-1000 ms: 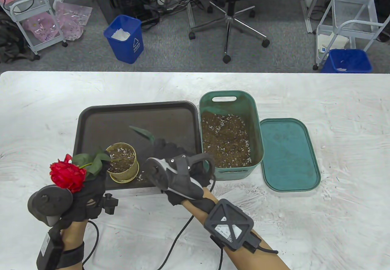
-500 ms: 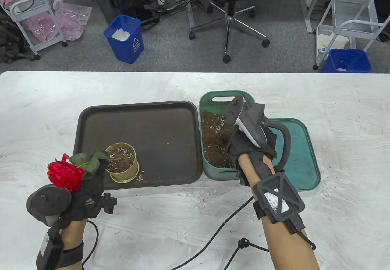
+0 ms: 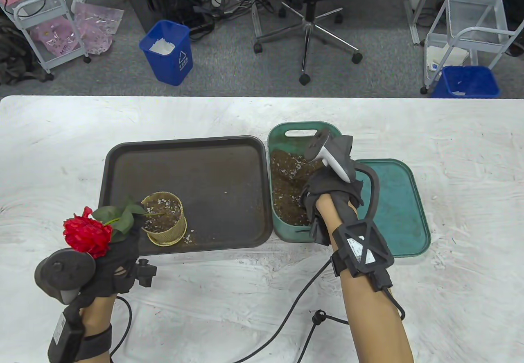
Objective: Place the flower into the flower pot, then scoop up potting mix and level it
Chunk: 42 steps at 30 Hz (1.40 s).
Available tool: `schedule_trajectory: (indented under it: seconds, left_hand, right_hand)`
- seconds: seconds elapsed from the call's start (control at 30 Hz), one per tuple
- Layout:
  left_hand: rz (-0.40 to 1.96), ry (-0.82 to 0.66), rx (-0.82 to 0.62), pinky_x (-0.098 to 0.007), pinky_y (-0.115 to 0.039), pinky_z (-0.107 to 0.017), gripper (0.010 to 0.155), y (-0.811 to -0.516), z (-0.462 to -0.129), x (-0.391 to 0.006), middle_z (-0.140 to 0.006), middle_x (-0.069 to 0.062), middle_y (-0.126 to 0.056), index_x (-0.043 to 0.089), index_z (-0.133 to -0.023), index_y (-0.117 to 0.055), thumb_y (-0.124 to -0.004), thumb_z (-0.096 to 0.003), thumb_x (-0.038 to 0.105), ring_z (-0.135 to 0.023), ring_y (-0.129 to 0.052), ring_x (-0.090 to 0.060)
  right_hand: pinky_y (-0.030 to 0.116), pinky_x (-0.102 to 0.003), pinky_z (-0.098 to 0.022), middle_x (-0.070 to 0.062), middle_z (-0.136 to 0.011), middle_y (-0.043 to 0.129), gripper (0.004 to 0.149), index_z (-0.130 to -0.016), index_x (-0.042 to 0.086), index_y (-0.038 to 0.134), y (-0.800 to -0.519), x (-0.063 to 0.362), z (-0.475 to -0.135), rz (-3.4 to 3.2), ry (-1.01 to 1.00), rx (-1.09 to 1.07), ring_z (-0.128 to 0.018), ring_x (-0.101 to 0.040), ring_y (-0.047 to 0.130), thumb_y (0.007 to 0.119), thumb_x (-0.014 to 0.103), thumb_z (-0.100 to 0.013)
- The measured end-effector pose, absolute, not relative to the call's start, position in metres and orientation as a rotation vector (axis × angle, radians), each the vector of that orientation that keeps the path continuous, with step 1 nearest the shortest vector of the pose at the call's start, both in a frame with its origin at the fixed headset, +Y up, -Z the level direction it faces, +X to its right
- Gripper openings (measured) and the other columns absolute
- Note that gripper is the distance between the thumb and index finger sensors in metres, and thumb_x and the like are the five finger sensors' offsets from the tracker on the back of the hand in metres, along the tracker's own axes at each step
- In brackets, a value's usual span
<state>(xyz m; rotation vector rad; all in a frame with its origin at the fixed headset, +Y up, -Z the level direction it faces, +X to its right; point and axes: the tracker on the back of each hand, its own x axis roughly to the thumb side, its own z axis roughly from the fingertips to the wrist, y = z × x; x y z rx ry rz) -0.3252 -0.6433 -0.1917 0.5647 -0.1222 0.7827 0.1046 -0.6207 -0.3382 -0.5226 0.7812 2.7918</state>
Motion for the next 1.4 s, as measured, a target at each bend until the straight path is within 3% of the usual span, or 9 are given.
schedule_trajectory:
  seconds: [0.7,1.4]
  left_hand:
    - [0.771,-0.129,0.565,-0.044,-0.087,-0.044,0.044,-0.643,-0.192,-0.324,-0.065,0.0,-0.099,0.024,-0.077,-0.09,-0.078,-0.0378,0.04,-0.043,-0.106,-0.027]
    - [0.776,-0.136,0.56,-0.044,-0.087,-0.044,0.044,-0.644,-0.192,-0.322,-0.066,-0.001,-0.099,0.024,-0.077,-0.09,-0.078,-0.0378,0.04,-0.043,-0.106,-0.027]
  right_hand:
    - [0.096,-0.04,-0.011,-0.013,-0.053,0.101,0.056,-0.086,-0.002,0.073,-0.654,0.121,-0.349,2.167,0.8,-0.478,-0.024,-0.028,0.109,0.075,0.031,-0.041]
    - [0.098,-0.039,-0.01,-0.013,-0.053,0.1,0.055,-0.085,-0.002,0.072,-0.651,0.146,-0.319,1.789,0.587,-0.476,-0.024,-0.027,0.11,0.074,0.031,-0.041]
